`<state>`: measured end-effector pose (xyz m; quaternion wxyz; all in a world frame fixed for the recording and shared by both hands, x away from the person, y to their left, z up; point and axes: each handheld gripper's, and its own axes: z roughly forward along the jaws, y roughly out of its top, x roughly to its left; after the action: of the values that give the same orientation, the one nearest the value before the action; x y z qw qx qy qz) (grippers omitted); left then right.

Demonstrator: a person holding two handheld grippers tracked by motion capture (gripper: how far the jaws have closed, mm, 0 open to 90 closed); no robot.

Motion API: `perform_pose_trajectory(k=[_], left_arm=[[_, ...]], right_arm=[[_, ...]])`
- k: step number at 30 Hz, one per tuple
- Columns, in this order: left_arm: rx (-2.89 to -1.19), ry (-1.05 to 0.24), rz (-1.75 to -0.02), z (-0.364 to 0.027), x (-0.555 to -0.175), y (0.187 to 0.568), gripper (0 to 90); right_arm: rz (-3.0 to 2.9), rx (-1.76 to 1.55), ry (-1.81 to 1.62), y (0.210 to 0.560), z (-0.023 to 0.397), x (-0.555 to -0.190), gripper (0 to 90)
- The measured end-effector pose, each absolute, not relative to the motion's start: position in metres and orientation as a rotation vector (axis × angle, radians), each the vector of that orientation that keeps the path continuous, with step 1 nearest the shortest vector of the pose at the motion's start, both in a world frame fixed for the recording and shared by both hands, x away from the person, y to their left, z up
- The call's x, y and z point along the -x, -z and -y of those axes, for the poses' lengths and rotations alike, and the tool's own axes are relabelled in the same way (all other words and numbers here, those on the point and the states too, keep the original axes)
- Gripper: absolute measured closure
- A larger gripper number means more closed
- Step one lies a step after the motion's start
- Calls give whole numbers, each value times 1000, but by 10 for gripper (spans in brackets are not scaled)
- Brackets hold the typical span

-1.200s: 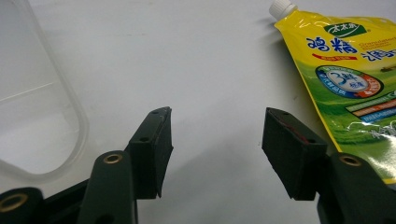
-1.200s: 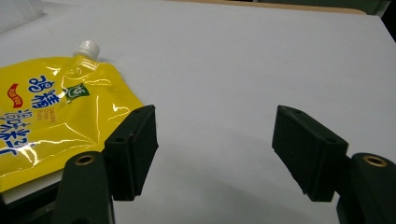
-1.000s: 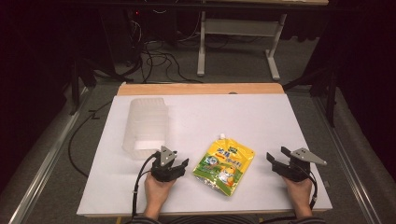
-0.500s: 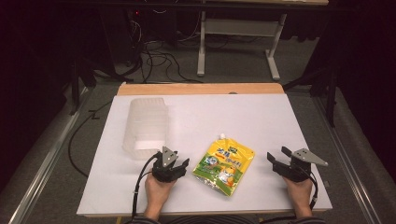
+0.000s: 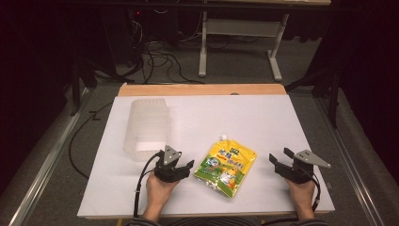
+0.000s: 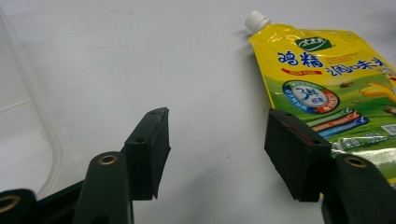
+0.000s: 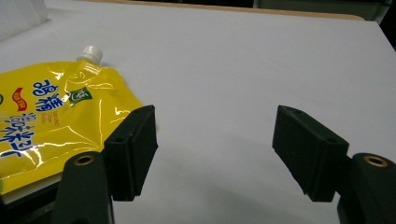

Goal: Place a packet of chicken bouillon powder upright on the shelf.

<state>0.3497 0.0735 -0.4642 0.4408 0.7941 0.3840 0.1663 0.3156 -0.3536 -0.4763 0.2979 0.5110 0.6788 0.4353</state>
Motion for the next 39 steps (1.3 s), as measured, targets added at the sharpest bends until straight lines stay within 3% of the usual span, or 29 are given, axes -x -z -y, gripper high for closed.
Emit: perform_pose_trajectory(k=[19,39], left_arm=[[-2036,-273,-953,-44,-371,432,292],[-2156,-112,-945,6,-404,435,238]], right_arm=[[-1798,-1359,-1157,476,354,-315,313],[-1800,-1356,-1148,476,353,-316,313]])
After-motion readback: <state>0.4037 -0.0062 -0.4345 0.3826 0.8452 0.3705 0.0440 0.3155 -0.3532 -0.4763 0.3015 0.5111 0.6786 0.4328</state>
